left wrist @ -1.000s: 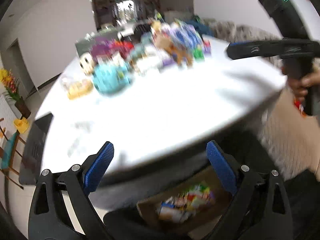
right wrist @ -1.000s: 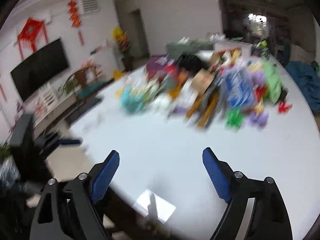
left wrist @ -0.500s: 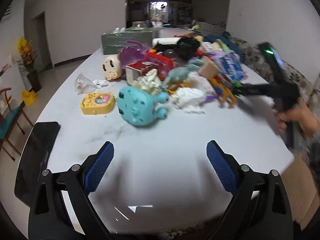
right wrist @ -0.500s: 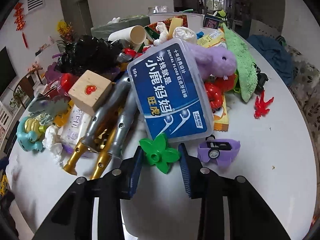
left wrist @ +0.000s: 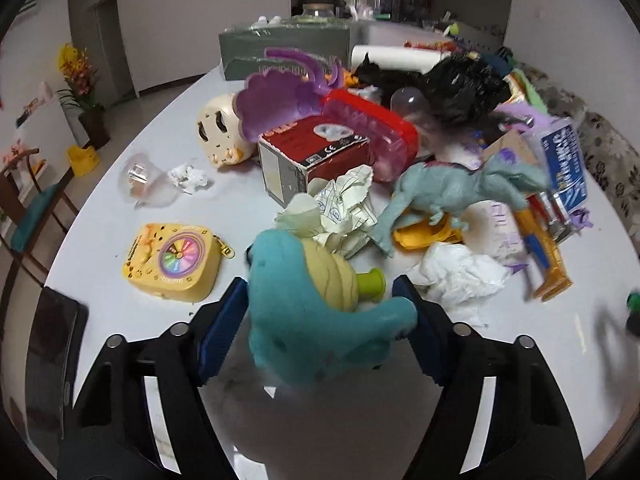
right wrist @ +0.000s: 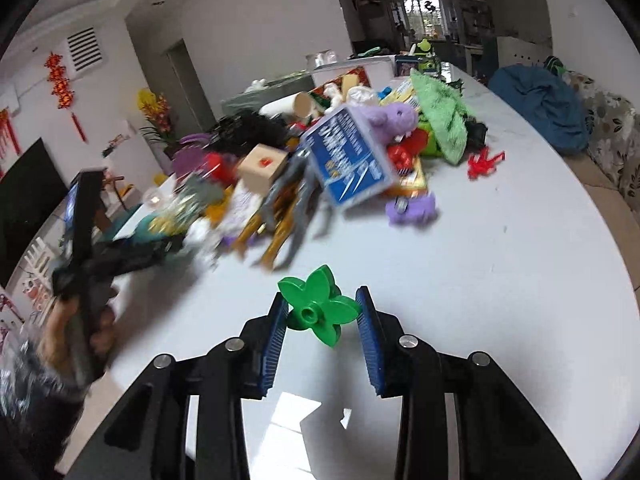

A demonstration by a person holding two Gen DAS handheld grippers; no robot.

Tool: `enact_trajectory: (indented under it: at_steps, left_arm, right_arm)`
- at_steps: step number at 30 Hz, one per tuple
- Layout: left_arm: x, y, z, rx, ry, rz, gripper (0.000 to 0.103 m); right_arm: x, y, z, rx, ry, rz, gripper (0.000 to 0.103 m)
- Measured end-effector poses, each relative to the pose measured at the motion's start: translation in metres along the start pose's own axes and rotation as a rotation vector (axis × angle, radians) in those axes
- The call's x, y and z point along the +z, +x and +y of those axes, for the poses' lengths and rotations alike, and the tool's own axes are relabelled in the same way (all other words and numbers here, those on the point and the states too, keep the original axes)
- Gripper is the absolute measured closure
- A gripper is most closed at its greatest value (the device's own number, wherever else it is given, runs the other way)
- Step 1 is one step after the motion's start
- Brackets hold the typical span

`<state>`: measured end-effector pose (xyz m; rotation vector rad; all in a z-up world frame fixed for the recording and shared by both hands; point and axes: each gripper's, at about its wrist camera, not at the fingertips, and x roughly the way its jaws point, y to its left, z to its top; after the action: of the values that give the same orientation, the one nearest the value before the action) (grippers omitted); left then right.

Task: Collect trash
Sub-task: 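Drop the teal toy and green flower block into the cardboard box with both grippers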

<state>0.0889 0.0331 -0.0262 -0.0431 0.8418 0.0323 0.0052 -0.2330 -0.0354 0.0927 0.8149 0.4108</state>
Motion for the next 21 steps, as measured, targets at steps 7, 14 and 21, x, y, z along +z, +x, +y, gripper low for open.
enact_trajectory:
  at_steps: [7, 14, 21]
  left_arm:
    - [-0.048, -0.091, -0.002, -0.118, 0.058, -0.167, 0.037]
    - [-0.149, -0.159, -0.015, -0.231, 0.289, -0.127, 0.037]
    - [-0.219, -0.1, -0.024, -0.263, 0.38, 0.135, 0.012]
  right_arm:
    - [-0.024, -0.019, 0.028, 0.094, -0.035, -0.001, 0.068]
    - [-0.078, -0.038, 0.081, 0.281, -0.189, 0.139, 0.068]
    - [-0.137, 0.017, 0.103, 0.252, -0.263, 0.361, 0.035]
